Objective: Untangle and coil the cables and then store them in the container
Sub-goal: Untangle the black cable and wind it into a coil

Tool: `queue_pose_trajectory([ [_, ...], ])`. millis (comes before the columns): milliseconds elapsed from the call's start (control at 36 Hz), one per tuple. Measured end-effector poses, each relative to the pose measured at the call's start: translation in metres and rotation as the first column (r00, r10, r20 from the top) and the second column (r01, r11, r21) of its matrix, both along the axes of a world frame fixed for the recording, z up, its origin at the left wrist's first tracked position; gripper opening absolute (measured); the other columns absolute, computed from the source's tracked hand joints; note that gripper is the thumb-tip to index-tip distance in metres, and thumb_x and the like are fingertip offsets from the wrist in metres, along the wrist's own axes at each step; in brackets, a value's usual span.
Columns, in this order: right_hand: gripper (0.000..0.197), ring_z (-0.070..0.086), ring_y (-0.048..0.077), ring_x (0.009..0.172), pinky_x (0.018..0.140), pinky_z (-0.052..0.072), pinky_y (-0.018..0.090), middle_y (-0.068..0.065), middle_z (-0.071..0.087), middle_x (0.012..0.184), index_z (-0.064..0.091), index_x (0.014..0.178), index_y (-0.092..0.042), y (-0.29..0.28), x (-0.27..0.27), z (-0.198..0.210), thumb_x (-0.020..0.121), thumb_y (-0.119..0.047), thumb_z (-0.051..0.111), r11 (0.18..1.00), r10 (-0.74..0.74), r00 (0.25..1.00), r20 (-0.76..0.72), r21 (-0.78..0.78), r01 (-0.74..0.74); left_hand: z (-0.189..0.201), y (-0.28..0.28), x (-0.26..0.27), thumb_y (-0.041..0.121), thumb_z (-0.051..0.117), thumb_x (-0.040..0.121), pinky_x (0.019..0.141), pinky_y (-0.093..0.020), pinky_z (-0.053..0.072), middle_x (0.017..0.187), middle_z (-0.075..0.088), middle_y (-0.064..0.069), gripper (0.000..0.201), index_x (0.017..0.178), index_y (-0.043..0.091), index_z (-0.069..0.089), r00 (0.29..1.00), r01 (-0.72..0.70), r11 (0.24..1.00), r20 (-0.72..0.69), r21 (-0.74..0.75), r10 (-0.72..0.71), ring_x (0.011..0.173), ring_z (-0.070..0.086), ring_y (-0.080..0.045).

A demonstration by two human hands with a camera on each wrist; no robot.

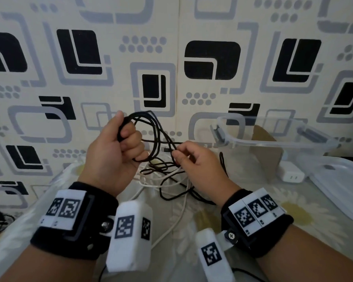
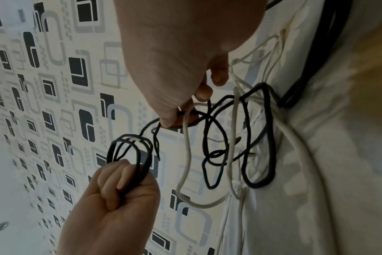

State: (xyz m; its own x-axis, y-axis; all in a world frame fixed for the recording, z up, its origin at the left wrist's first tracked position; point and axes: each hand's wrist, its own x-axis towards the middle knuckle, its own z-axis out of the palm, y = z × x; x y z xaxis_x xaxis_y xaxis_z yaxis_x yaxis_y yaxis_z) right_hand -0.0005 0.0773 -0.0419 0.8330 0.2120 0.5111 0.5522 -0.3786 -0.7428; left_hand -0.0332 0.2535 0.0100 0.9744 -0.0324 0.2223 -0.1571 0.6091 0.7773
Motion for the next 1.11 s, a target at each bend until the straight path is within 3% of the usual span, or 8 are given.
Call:
queue_pose_trajectory([
  [83, 0.007, 0.046, -0.006, 0.061, 0.058, 0.035, 0.009, -0.014, 0.056, 0.079, 0.056, 0.096, -0.025, -0.001, 0.001, -0.002, 0.095, -0.032, 0.058, 0.987, 0.000, 0.999, -0.040, -0.159, -0.007, 0.000, 0.000, 0.000, 0.043, 0.036, 0.100, 0.041, -0.020, 0.024, 0.046, 0.019, 0.009, 0.049, 0.055, 0.022, 0.037, 0.998, -0.056, 0.998, -0.005, -0.032, 0.056, 0.037, 0.015, -0.007],
  [194, 0.026, 0.044, -0.010, 0.070, 0.064, 0.032, 0.007, -0.013, 0.058, 0.110, 0.055, 0.120, -0.025, -0.001, 0.003, -0.002, 0.094, -0.031, 0.059, 0.953, -0.030, 0.998, -0.052, -0.303, 0.013, -0.002, 0.001, 0.002, 0.039, 0.034, 0.101, 0.041, -0.020, 0.026, 0.049, 0.020, 0.009, 0.046, 0.059, 0.022, 0.037, 0.993, -0.121, 0.990, 0.007, -0.075, 0.122, 0.040, 0.014, -0.008],
  [306, 0.034, 0.051, 0.008, 0.111, 0.087, 0.035, 0.016, -0.006, 0.052, 0.126, 0.054, 0.126, -0.022, -0.004, 0.005, -0.002, 0.094, -0.029, 0.060, 0.903, -0.092, 0.994, -0.059, -0.426, 0.058, -0.002, 0.005, 0.003, 0.036, 0.032, 0.101, 0.044, -0.020, 0.025, 0.050, 0.020, 0.009, 0.041, 0.062, 0.023, 0.035, 0.987, -0.142, 0.977, 0.052, -0.160, 0.152, 0.041, 0.013, -0.008],
  [417, 0.028, 0.053, 0.017, 0.101, 0.083, 0.042, 0.027, -0.001, 0.056, 0.110, 0.059, 0.117, -0.021, -0.006, 0.008, -0.006, 0.092, -0.034, 0.060, 0.830, -0.100, 0.988, -0.116, -0.558, 0.018, 0.001, 0.014, 0.002, 0.036, 0.031, 0.100, 0.046, -0.020, 0.024, 0.050, 0.020, 0.010, 0.041, 0.062, 0.023, 0.035, 0.983, -0.143, 0.954, 0.075, -0.262, 0.168, 0.040, 0.014, -0.008],
  [611, 0.042, 0.061, 0.015, 0.083, 0.077, 0.050, 0.032, -0.001, 0.067, 0.084, 0.068, 0.094, -0.018, -0.008, 0.010, -0.009, 0.096, -0.053, 0.045, 0.905, -0.107, 0.984, -0.146, -0.424, 0.036, 0.004, 0.016, -0.001, 0.037, 0.031, 0.100, 0.046, -0.020, 0.025, 0.049, 0.020, 0.010, 0.040, 0.062, 0.024, 0.034, 0.976, -0.145, 0.959, 0.123, -0.241, 0.179, 0.040, 0.014, -0.008],
  [722, 0.027, 0.042, 0.004, 0.055, 0.059, 0.035, 0.027, -0.009, 0.045, 0.055, 0.067, 0.088, -0.026, -0.008, 0.010, -0.009, 0.094, -0.047, 0.053, 0.910, -0.114, 0.990, -0.087, -0.408, 0.069, 0.004, 0.016, -0.002, 0.036, 0.031, 0.100, 0.047, -0.020, 0.026, 0.050, 0.021, 0.009, 0.039, 0.063, 0.024, 0.033, 0.971, -0.166, 0.956, 0.129, -0.243, 0.201, 0.041, 0.014, -0.009],
  [944, 0.029, 0.047, 0.016, 0.064, 0.065, 0.045, 0.032, -0.007, 0.048, 0.060, 0.061, 0.086, -0.019, -0.007, 0.008, -0.002, 0.096, -0.044, 0.050, 0.834, -0.181, 0.983, 0.025, -0.527, 0.167, 0.007, 0.026, 0.000, 0.033, 0.032, 0.101, 0.046, -0.021, 0.025, 0.050, 0.021, 0.010, 0.039, 0.063, 0.024, 0.033, 0.935, -0.285, 0.891, 0.103, -0.354, 0.340, 0.042, 0.015, -0.010],
  [1111, 0.027, 0.045, 0.018, 0.063, 0.056, 0.032, 0.030, -0.006, 0.046, 0.062, 0.050, 0.079, -0.014, -0.010, 0.008, -0.001, 0.097, -0.034, 0.048, 0.874, -0.294, 0.952, 0.082, -0.381, 0.302, 0.007, 0.039, 0.001, 0.029, 0.035, 0.099, 0.048, -0.022, 0.025, 0.052, 0.020, 0.010, 0.038, 0.061, 0.024, 0.036, 0.897, -0.373, 0.839, 0.075, -0.397, 0.435, 0.045, 0.014, -0.011],
])
